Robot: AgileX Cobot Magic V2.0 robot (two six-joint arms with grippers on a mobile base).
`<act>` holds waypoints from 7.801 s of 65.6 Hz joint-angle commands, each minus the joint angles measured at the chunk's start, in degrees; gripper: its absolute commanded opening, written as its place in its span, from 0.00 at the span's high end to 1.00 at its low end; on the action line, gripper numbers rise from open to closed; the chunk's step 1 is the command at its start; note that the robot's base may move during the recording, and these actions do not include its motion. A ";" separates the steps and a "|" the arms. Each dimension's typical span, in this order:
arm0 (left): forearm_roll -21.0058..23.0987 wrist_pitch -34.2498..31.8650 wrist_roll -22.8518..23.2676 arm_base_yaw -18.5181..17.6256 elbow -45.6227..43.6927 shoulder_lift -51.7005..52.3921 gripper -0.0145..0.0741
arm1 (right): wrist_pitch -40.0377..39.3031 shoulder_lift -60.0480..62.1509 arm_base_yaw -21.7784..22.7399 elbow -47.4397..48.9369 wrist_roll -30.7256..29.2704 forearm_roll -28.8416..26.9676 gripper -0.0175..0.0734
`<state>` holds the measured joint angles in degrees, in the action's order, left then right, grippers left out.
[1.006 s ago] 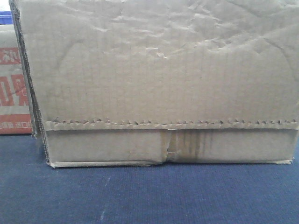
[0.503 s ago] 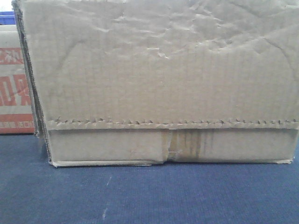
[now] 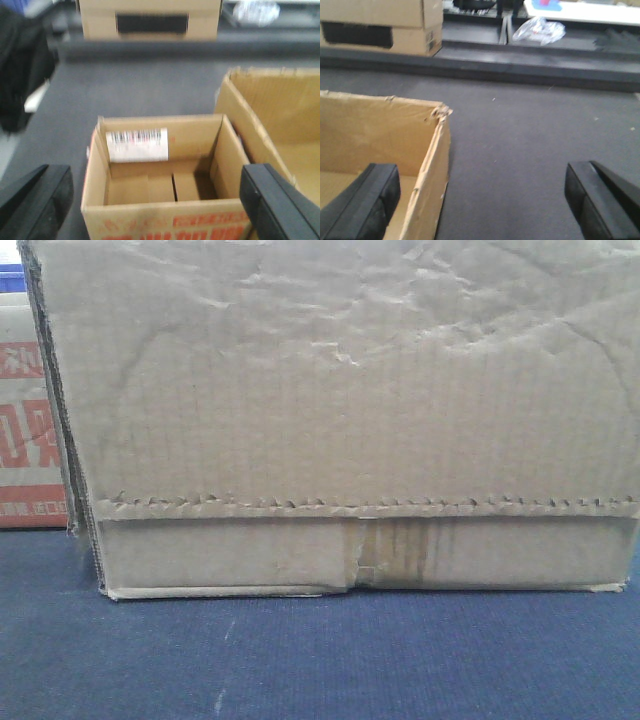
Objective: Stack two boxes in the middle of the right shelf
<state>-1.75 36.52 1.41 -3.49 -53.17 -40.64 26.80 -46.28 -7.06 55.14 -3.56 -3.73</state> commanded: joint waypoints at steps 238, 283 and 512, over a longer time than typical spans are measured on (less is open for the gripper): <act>3.94 29.08 8.30 -22.08 -65.38 -65.79 0.78 | 2.82 -1.41 -6.26 0.74 -0.56 0.28 0.18; -4.18 33.45 7.68 -21.09 -80.64 -58.81 0.27 | 7.46 -2.32 -6.27 4.67 -0.56 0.28 0.18; -3.83 33.45 12.71 -16.91 -62.14 -40.57 0.96 | 37.76 -31.90 -6.27 53.40 -0.56 -4.71 0.98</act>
<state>-4.00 71.93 14.11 -20.79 -114.40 -81.82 66.25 -78.91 -13.89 107.74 -3.31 -9.86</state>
